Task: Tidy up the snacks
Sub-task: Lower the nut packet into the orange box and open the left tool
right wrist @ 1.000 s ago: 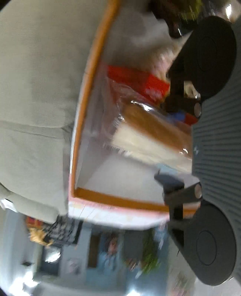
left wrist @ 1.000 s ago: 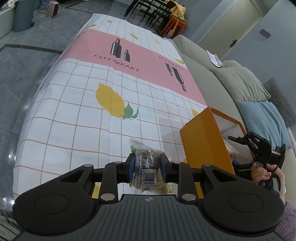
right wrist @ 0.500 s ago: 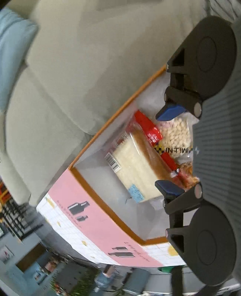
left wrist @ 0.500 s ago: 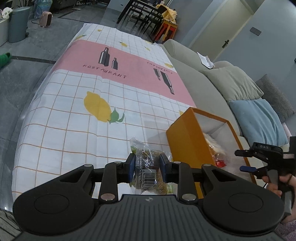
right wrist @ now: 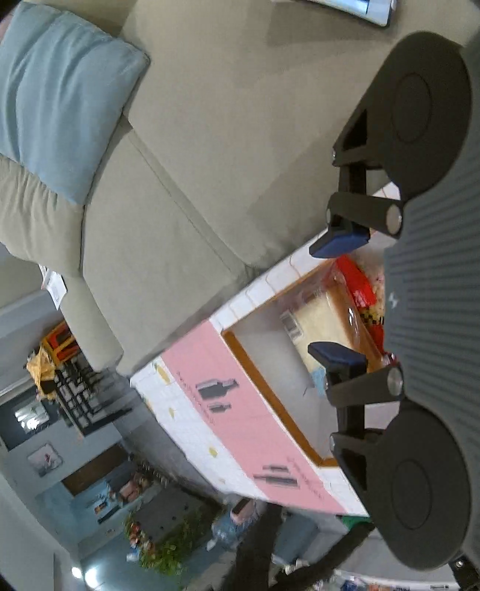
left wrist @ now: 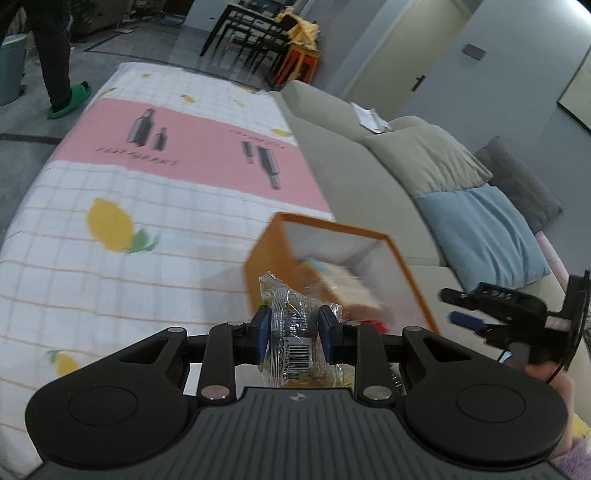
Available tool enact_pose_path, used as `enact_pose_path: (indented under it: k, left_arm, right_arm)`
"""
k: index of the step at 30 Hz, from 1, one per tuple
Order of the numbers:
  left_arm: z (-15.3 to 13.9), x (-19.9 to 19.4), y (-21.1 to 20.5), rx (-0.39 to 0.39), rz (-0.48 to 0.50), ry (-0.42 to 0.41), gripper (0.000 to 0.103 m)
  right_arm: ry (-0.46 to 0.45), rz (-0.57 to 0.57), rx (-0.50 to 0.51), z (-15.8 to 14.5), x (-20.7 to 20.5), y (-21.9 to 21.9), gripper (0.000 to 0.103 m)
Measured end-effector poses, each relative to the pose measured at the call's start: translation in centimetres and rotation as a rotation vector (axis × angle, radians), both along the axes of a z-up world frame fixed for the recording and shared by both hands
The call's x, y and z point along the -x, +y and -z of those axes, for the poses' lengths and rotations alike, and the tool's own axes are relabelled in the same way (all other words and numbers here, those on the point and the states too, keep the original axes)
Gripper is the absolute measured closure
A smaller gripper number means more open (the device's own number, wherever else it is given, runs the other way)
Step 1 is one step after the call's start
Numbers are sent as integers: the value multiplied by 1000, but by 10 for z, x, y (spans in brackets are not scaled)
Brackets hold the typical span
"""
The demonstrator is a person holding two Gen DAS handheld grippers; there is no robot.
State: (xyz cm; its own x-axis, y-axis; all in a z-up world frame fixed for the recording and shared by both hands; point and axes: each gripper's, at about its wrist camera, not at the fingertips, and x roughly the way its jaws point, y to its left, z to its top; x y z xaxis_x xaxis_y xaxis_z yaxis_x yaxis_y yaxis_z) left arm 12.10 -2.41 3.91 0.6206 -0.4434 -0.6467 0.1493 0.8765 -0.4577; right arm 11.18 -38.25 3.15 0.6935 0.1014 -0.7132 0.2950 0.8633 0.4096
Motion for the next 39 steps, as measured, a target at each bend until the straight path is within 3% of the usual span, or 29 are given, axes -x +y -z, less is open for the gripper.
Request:
enact_pose_path:
  k: [9,16,17,18,20,24,26,31,35,39]
  left_arm:
    - [14,-41,-67,-65,-37,-6,72]
    - [33,-65,-87,-150,-117,-19,71]
    - [33,-66,-87,-162,-127,-19,59]
    - [32,-67,-89,-179,-128,-18,38]
    - [28,-65,-94,-221,-120,-39,20]
    - [11,-47,-101,-320,-117,-161,20]
    - [5,-41,-102,-360,-114,-182,20]
    - [2,-33,-100,-461,-109,-112,20]
    - [14,-36,-94,-449,-91,-43,20]
    - [28,-39,-85,-371,-93,63,20]
  right_arm:
    - [-12,-32,-112,29,-9,-4,53]
    - [3,-24,-204,42,-13,-15,57]
    - [3,-21,-213,42,-13,-15,57]
    - [4,-21,-218,42,-14,-15,57]
    - [6,-28,-209,42,-16,-14,57]
    - [4,-35,-196,42,-19,-14,57]
    - [0,-33,-200,41,-18,-15,57]
    - [-83,-49,-172,29,-10,-15,57]
    - [-191,-55,-91,11,1,-13,52]
    - [-172,-37,53,10,-1,-10,51]
